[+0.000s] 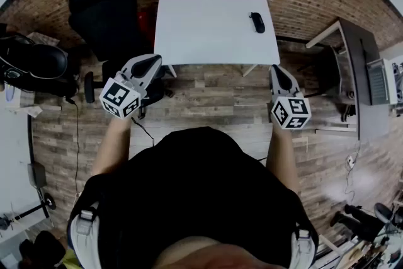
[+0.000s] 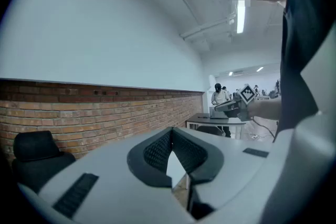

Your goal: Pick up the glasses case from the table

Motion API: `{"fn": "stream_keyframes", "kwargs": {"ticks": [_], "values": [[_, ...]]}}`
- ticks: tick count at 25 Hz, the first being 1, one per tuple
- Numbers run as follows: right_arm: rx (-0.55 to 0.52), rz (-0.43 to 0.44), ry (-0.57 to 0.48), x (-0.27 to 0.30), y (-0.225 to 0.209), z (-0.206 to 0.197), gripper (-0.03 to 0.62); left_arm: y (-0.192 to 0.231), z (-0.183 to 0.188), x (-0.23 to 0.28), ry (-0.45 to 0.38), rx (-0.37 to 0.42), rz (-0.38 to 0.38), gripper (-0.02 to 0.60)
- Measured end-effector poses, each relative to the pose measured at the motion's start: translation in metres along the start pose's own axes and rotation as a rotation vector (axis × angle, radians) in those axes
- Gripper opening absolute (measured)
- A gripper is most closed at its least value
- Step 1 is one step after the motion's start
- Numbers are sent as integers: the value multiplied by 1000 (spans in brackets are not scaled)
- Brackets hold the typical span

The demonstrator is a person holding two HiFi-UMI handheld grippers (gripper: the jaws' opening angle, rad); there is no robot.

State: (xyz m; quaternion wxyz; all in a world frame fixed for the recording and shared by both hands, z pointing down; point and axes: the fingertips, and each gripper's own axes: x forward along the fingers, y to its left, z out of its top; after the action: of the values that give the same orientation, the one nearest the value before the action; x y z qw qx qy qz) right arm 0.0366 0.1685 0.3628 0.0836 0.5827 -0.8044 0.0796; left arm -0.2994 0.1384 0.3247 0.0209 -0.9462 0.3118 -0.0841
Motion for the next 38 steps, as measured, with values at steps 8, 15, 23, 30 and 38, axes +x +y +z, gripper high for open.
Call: {"fn": "stream_keyframes", "kwargs": {"ticks": [8,15,23,30,38], "values": [[19,3,-4,-10,16,-7,15,-13,-4,-11,6,-3,-23,11],[48,-28,-32,-14,29,-5,15,-10,-10,-20,13,-2,-64,11],[75,-88,-62,-24,50,0,15,2,-16,-40,-2,-1,-98,11],[88,-131,-55,-37,48,-9,15,-3,-24,-42,-1,-11,-126,11],[96,-138,-58,-43,37,-15,15,-13,-23,-37,10,6,-131,11]]}}
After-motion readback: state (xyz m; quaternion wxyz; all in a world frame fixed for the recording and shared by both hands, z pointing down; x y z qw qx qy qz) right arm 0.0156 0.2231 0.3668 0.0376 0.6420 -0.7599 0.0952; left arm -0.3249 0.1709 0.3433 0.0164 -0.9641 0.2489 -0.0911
